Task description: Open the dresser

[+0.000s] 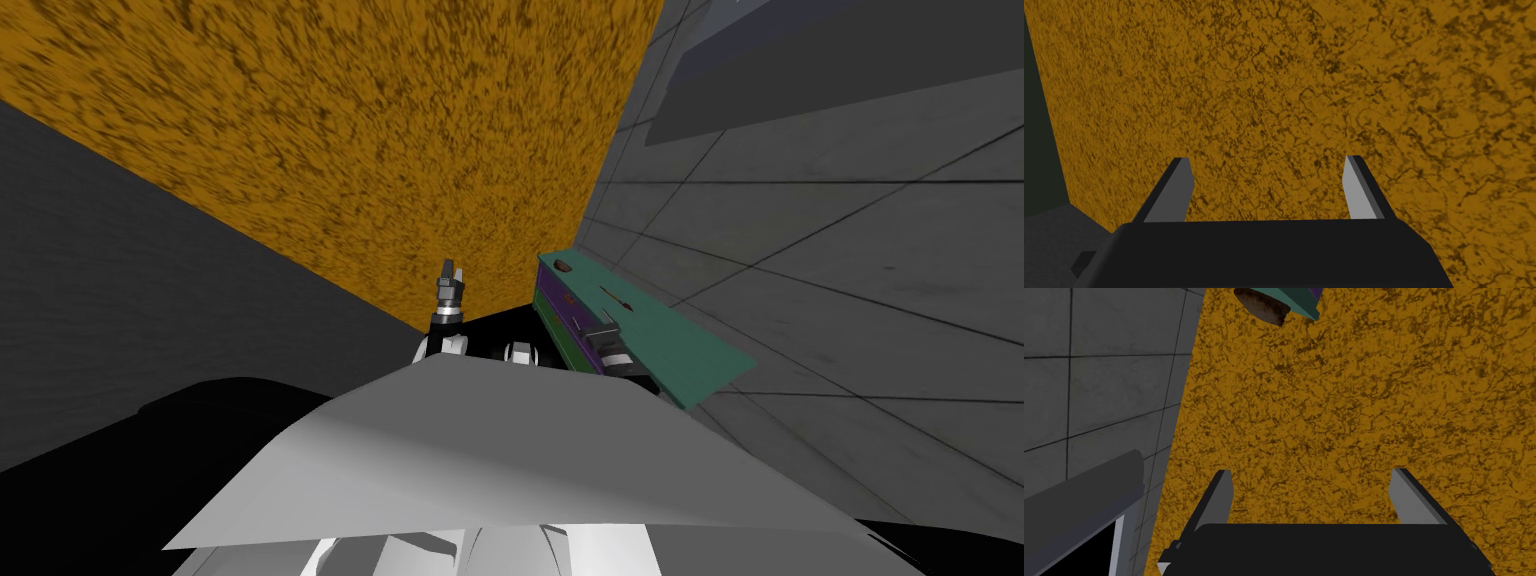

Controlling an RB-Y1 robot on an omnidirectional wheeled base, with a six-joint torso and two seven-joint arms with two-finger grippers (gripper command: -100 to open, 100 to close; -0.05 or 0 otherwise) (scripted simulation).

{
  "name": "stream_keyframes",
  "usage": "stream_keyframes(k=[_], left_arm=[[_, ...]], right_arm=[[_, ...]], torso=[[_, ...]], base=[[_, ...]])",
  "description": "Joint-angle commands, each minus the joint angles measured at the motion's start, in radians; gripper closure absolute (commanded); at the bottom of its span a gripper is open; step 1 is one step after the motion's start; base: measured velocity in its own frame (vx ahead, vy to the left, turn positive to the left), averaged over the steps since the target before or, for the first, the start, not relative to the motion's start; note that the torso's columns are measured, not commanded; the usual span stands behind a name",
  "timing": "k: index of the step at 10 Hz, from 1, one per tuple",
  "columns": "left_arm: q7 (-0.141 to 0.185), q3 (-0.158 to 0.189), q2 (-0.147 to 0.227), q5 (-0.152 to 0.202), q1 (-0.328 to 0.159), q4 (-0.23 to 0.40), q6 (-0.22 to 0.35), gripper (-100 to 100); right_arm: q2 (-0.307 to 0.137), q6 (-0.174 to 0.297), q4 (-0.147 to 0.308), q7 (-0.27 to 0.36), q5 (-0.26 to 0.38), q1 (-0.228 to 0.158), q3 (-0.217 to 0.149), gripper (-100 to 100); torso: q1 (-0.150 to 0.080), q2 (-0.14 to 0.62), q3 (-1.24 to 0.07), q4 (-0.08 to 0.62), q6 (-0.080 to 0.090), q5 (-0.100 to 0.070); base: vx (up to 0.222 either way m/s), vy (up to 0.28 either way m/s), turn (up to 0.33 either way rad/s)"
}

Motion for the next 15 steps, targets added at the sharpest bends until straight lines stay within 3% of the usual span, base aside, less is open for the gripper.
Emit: stream_keyframes(k=[1,10,15], left_arm=[[0.000,0.000,0.000,0.000,0.000,0.000,0.000,0],[0.000,0.000,0.000,0.000,0.000,0.000,0.000,0],[0.000,0.000,0.000,0.000,0.000,0.000,0.000,0]], right_arm=[[0.007,0.003,0.010,0.031,0.083,0.021,0.002,-100],[0.026,0.031,0.050,0.135,0.341,0.088,0.014,-100],[0.033,0.038,0.061,0.159,0.456,0.103,0.017,-100]], torso=[[0.000,-0.001,0.000,0.000,0.000,0.000],[0.000,-0.002,-0.001,-0.001,0.000,0.000],[0.000,-0.001,-0.001,0.000,0.000,0.000]], base=[[0.077,-0.005,0.037],[0.073,-0.007,0.032],[0.058,-0.008,0.020]])
